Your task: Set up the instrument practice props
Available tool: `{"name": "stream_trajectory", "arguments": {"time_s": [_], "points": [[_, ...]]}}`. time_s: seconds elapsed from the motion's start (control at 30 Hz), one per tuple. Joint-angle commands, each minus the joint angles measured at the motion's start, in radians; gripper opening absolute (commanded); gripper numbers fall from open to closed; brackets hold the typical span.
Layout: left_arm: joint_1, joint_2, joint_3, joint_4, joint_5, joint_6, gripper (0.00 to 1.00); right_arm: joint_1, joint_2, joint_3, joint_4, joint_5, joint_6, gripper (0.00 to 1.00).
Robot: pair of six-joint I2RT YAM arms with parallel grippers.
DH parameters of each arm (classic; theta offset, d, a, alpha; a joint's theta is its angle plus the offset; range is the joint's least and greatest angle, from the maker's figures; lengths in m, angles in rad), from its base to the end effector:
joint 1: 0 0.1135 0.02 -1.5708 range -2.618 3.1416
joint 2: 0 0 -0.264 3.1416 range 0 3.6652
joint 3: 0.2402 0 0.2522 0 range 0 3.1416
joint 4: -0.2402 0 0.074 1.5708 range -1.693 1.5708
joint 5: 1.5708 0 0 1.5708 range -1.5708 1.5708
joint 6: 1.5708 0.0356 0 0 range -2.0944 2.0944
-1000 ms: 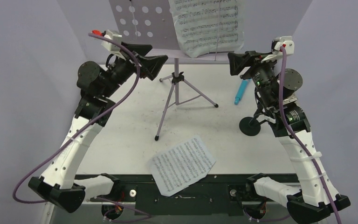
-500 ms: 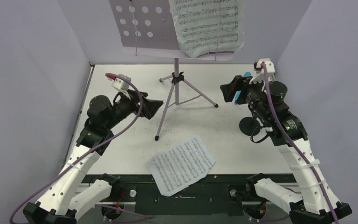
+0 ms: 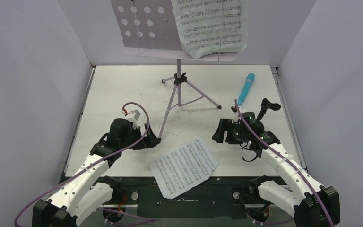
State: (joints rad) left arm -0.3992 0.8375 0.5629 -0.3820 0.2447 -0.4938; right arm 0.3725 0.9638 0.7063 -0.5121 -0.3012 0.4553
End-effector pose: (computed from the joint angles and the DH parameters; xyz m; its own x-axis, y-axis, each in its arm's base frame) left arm 0.1637 -0.0784 0.2347 -0.7578 -0.1794 -0.6274 0.2212 0.8339 -0.5056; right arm 0.1816 0.0823 0.2508 -0.8222 0.1296 -0.5543 -0.2054 0.8406 0.5012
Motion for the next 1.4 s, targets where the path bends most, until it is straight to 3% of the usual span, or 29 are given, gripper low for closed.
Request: {"name": "stream_trajectory", "arguments": {"time_s": [0.0, 0.23, 0.47, 0.6, 0.93, 1.2, 1.37], "points": [[0.013, -0.008, -0.039, -0.017, 0.003, -0.219, 0.96, 0.004, 0.011, -0.086, 0.130, -0.072, 0.079, 0.75], [0.034, -0.024, -0.160, -0.029, 0.000, -0.431, 0.96, 0.023, 0.072, -0.149, 0.101, -0.088, 0.089, 0.75], [0.033, -0.080, -0.147, -0.178, -0.106, -0.482, 0.96, 0.038, 0.156, -0.210, 0.097, -0.137, 0.100, 0.74], [0.033, -0.082, -0.181, -0.176, -0.081, -0.534, 0.97, 0.043, 0.172, -0.244, 0.142, -0.171, 0.127, 0.74], [0.029, -0.055, -0.321, 0.076, 0.114, -0.598, 1.00, 0.067, 0.197, -0.323, 0.257, -0.240, 0.199, 0.72], [0.021, -0.065, -0.422, 0.340, 0.168, -0.692, 0.88, 0.090, 0.199, -0.370, 0.338, -0.265, 0.250, 0.66], [0.013, -0.058, -0.430, 0.421, 0.174, -0.693, 0.78, 0.094, 0.205, -0.372, 0.348, -0.262, 0.252, 0.64]]}}
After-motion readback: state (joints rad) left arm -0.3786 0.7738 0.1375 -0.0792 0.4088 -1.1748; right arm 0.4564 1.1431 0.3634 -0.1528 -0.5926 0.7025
